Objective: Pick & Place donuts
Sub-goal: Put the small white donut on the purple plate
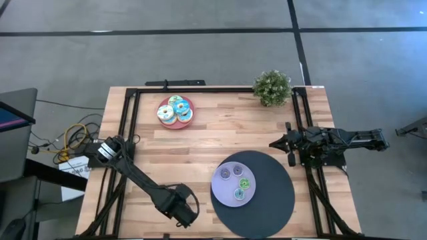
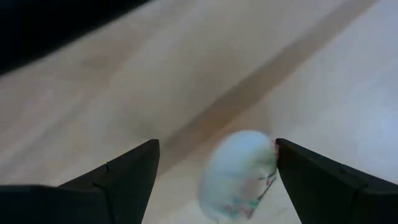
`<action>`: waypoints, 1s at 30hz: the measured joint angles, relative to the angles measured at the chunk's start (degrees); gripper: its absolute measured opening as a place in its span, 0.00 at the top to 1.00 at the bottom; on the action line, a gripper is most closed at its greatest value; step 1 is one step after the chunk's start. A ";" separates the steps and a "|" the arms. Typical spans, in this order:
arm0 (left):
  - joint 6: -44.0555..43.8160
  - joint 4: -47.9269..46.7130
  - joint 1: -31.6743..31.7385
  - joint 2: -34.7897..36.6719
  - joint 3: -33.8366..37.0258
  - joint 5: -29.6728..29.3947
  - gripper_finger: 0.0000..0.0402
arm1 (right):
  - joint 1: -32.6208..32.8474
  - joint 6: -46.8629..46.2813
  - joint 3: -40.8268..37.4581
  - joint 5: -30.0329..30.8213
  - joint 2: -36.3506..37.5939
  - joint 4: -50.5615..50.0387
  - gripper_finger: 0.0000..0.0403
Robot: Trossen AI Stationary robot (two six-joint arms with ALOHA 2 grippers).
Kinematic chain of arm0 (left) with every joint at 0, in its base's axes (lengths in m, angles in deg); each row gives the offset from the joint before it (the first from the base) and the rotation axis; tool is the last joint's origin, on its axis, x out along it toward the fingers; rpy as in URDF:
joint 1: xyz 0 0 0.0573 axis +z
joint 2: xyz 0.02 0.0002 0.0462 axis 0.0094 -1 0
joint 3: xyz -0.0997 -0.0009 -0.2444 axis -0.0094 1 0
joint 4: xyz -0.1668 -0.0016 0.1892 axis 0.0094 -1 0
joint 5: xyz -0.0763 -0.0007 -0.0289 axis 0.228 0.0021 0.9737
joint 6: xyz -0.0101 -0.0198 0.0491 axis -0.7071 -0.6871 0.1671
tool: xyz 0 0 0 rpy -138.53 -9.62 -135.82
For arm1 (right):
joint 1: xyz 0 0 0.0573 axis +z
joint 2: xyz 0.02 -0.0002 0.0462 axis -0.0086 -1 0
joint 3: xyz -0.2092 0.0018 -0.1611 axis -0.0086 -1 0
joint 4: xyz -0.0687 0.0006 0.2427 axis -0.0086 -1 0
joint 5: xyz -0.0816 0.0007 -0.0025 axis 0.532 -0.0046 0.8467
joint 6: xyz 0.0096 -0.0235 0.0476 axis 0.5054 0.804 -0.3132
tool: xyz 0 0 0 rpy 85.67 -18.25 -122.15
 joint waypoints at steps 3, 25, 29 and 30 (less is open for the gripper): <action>-0.36 4.37 -0.25 -0.01 1.65 0.87 0.23 | 0.00 0.00 0.00 0.00 0.00 -0.11 1.00; -0.29 5.22 -0.44 0.08 2.04 0.94 0.24 | 0.00 0.00 0.00 0.00 0.02 -0.28 1.00; -0.31 5.16 -0.44 0.08 2.06 0.91 0.31 | 0.00 0.00 0.00 0.00 0.00 -0.28 1.00; -0.30 5.10 -0.44 0.08 2.08 0.90 0.34 | -0.02 0.00 0.00 0.00 0.00 -0.29 1.00</action>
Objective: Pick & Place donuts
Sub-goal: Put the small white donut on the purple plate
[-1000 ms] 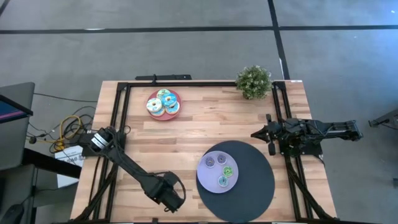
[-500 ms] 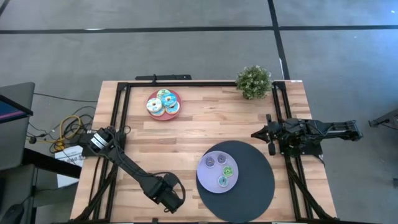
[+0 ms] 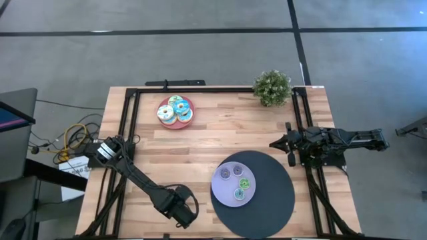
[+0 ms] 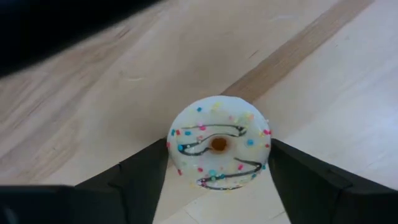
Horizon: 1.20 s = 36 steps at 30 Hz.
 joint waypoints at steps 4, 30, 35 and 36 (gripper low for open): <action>-0.11 -0.20 0.00 -0.02 0.02 -0.14 0.43 | 0.00 0.00 0.00 0.00 0.02 0.00 1.00; 14.30 3.91 6.99 -0.20 -10.88 -12.62 0.50 | 0.02 0.00 -0.02 0.00 0.01 -0.02 1.00; 25.55 11.17 12.91 -0.27 -11.58 -12.47 0.50 | 0.00 0.00 -0.04 0.00 0.00 -0.02 1.00; 27.09 12.28 14.14 -0.71 -11.68 -11.45 0.50 | 0.01 0.00 -0.04 0.00 0.01 -0.03 1.00</action>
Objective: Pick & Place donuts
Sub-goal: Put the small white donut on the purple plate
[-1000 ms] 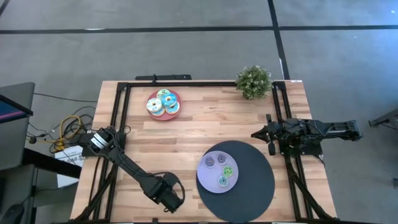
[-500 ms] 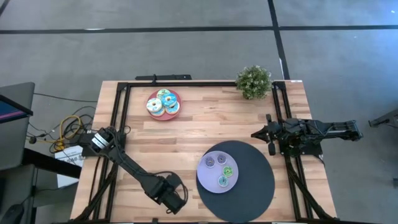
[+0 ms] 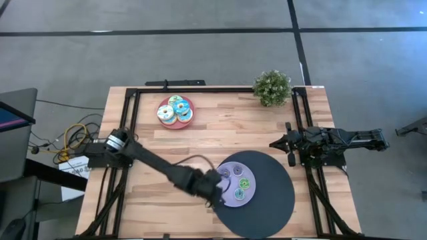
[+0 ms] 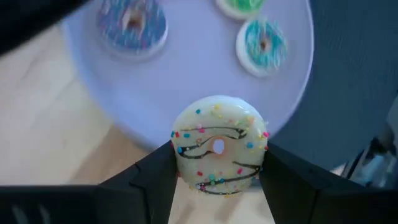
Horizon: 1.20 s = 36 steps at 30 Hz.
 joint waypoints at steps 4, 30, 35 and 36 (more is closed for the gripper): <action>3.62 0.25 3.47 -1.97 -0.12 4.85 0.50 | 0.00 0.00 0.00 0.00 0.00 -0.07 1.00; 17.39 4.54 7.52 -4.06 -0.76 11.44 0.50 | -0.01 -0.02 -0.04 -0.01 -0.69 0.06 1.00; 17.68 4.54 7.50 -4.06 -0.76 11.50 0.49 | -0.01 -0.02 -0.04 -0.01 -0.69 0.07 1.00; 17.91 4.55 7.50 -4.06 -0.76 11.50 0.47 | 0.01 -0.02 -0.04 0.00 -0.69 0.06 1.00</action>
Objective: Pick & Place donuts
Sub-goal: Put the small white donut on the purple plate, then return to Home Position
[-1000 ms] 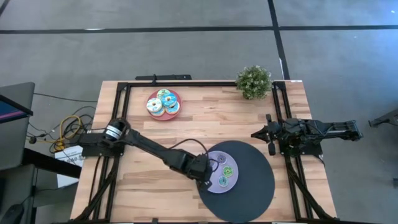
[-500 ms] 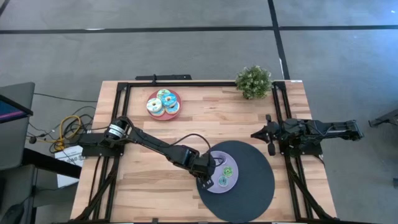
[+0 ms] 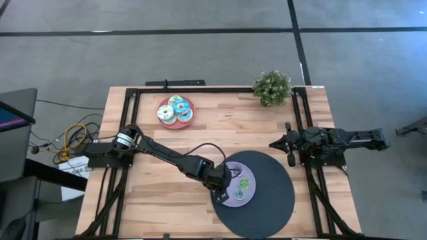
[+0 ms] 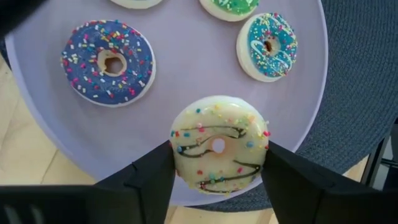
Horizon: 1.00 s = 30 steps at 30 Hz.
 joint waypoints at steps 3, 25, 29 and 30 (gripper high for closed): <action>0.52 -0.01 -0.02 -0.01 0.00 0.00 0.41 | -0.02 0.00 0.00 0.00 0.00 0.00 1.00; 11.24 -5.62 -0.77 0.40 -12.77 -3.57 0.59 | 0.00 0.00 0.02 0.00 0.00 0.00 1.00; 28.57 -5.40 -5.40 0.44 -16.81 -3.33 0.92 | -0.02 0.00 0.04 0.00 -0.01 0.00 1.00; 32.87 -5.33 -6.42 0.47 -17.14 -3.12 0.96 | -0.02 0.00 0.04 0.00 0.00 0.00 1.00</action>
